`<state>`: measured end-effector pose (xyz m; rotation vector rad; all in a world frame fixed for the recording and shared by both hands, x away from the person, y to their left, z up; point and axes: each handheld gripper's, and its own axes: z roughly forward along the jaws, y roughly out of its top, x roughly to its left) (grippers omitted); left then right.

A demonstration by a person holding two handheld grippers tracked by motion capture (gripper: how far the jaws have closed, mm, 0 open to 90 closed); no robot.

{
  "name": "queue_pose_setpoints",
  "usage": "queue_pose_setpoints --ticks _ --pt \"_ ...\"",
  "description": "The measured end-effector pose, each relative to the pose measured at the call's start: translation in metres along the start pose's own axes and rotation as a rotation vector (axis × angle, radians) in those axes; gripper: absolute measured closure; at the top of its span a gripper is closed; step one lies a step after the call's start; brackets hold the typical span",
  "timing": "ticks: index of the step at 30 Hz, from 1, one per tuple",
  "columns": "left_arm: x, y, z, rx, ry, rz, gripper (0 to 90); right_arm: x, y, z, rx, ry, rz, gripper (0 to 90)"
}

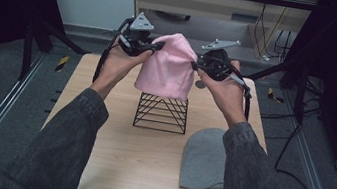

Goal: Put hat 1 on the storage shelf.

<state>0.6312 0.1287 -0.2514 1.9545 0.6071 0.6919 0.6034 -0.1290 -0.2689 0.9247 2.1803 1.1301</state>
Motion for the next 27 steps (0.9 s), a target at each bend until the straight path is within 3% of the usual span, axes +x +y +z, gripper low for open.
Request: queue_pose_setpoints --ticks 13,27 --pt "-0.001 -0.013 0.010 -0.003 0.002 -0.003 75.7 0.005 -0.011 0.010 0.009 -0.005 -0.013 85.9" --pt "-0.014 -0.021 -0.006 -0.007 -0.020 -0.017 75.4 0.011 -0.020 -0.002 -0.021 0.041 -0.013 86.0"
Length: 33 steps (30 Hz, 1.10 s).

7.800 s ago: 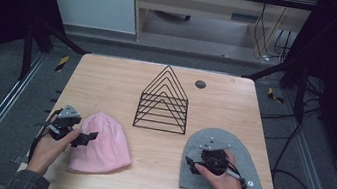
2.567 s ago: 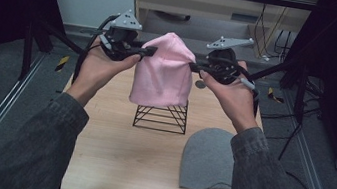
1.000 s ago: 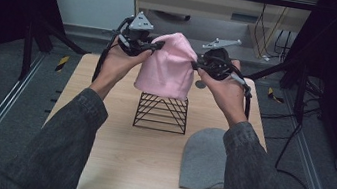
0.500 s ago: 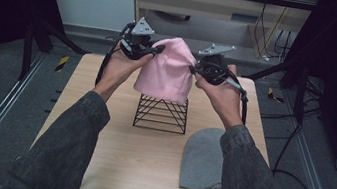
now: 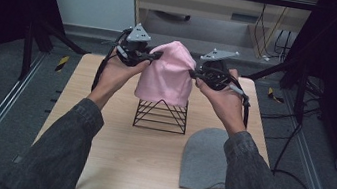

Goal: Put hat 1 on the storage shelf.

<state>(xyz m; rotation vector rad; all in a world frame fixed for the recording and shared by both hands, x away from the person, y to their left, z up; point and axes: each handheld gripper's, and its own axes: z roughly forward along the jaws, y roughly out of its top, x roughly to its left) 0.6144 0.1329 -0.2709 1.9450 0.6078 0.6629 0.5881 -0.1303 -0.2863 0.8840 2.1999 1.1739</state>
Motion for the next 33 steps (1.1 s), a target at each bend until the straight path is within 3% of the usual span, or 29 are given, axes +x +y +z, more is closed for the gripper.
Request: queue_pose_setpoints --ticks 4,16,33 --pt "-0.003 0.000 -0.006 -0.010 -0.011 -0.016 75.1 0.004 0.001 -0.005 -0.001 0.008 -0.013 86.0" --pt "-0.013 -0.005 -0.020 -0.002 -0.050 -0.012 74.0 0.013 -0.004 -0.015 -0.014 0.026 -0.037 86.0" --pt "-0.023 -0.024 -0.020 0.018 -0.091 -0.021 74.0 0.018 -0.025 -0.010 0.015 0.045 -0.042 86.0"
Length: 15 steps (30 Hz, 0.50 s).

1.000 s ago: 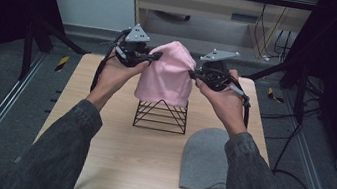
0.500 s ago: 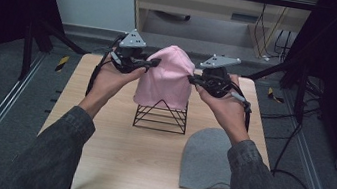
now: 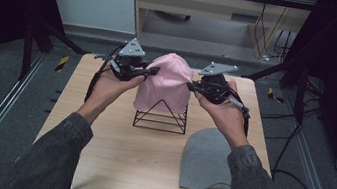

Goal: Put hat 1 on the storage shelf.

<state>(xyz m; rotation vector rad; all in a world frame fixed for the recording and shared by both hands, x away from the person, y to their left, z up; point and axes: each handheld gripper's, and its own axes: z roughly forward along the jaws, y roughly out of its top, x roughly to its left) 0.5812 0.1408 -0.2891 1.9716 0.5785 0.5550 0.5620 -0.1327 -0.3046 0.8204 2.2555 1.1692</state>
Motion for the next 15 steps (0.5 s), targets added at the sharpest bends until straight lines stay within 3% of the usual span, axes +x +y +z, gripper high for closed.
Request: queue_pose_setpoints --ticks 15 --pt "-0.008 -0.010 -0.003 0.002 -0.024 -0.012 74.1 0.007 -0.012 0.005 0.016 0.015 -0.001 86.0"
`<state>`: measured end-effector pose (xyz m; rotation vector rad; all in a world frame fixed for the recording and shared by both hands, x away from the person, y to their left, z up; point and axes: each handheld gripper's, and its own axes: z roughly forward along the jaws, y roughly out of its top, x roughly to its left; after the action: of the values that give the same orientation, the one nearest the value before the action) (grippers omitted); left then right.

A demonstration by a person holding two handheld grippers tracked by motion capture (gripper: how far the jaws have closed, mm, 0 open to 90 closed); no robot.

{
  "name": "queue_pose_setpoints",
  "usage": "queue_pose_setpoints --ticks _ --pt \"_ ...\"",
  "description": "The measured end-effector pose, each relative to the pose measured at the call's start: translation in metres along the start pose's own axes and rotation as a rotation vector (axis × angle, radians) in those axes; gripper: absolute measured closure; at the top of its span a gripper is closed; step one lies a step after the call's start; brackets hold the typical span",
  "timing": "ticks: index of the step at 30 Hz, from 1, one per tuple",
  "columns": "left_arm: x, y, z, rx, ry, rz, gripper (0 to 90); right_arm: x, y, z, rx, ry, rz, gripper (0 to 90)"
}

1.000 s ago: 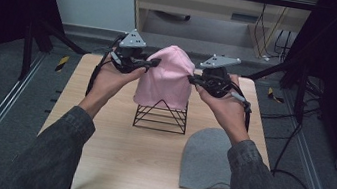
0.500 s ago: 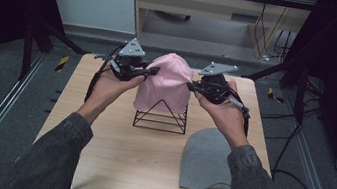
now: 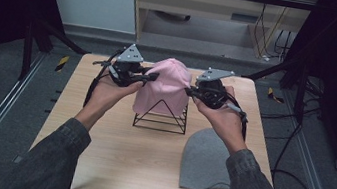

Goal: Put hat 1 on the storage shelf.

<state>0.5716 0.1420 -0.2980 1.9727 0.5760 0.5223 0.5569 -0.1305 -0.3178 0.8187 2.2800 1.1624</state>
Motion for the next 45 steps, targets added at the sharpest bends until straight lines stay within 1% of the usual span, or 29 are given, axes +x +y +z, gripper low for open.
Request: queue_pose_setpoints --ticks 4,8,15,23,25,27,32,36,39,42,43,45 --pt "0.000 -0.003 0.001 -0.005 -0.003 -0.010 74.1 0.001 -0.002 0.002 0.005 0.004 0.001 86.0" --pt "-0.001 -0.007 0.002 0.004 -0.005 -0.008 73.9 0.001 -0.005 0.005 0.014 0.006 -0.001 86.0" --pt "-0.004 -0.021 0.007 0.026 -0.018 -0.013 73.1 0.004 -0.018 0.014 0.051 0.009 -0.010 86.1" --pt "-0.005 -0.035 0.010 0.041 -0.033 -0.021 72.0 0.004 -0.023 0.018 0.074 0.010 -0.014 86.2" --pt "-0.006 -0.038 0.011 0.040 -0.030 -0.026 71.4 0.005 -0.023 0.019 0.076 0.007 -0.017 86.2" --pt "-0.005 -0.042 0.013 0.050 -0.031 -0.031 70.1 0.005 -0.023 0.019 0.079 0.006 -0.022 86.2" --pt "-0.004 -0.053 0.017 0.055 -0.031 -0.056 68.6 0.006 -0.022 0.020 0.078 0.002 -0.027 86.2" --pt "-0.004 -0.059 0.018 0.052 -0.037 -0.072 67.7 0.008 -0.025 0.023 0.092 0.006 -0.034 86.2" --pt "-0.004 -0.063 0.017 0.051 -0.045 -0.085 64.6 0.009 -0.027 0.025 0.093 0.009 -0.031 86.3" --pt "-0.004 -0.066 0.017 0.041 -0.055 -0.100 61.0 0.011 -0.029 0.028 0.102 0.011 -0.032 86.2" --pt "-0.004 -0.067 0.017 0.043 -0.055 -0.101 59.0 0.011 -0.030 0.029 0.103 0.013 -0.030 86.3" --pt "-0.004 -0.068 0.016 0.038 -0.057 -0.103 58.4 0.011 -0.031 0.030 0.108 0.013 -0.031 86.3"
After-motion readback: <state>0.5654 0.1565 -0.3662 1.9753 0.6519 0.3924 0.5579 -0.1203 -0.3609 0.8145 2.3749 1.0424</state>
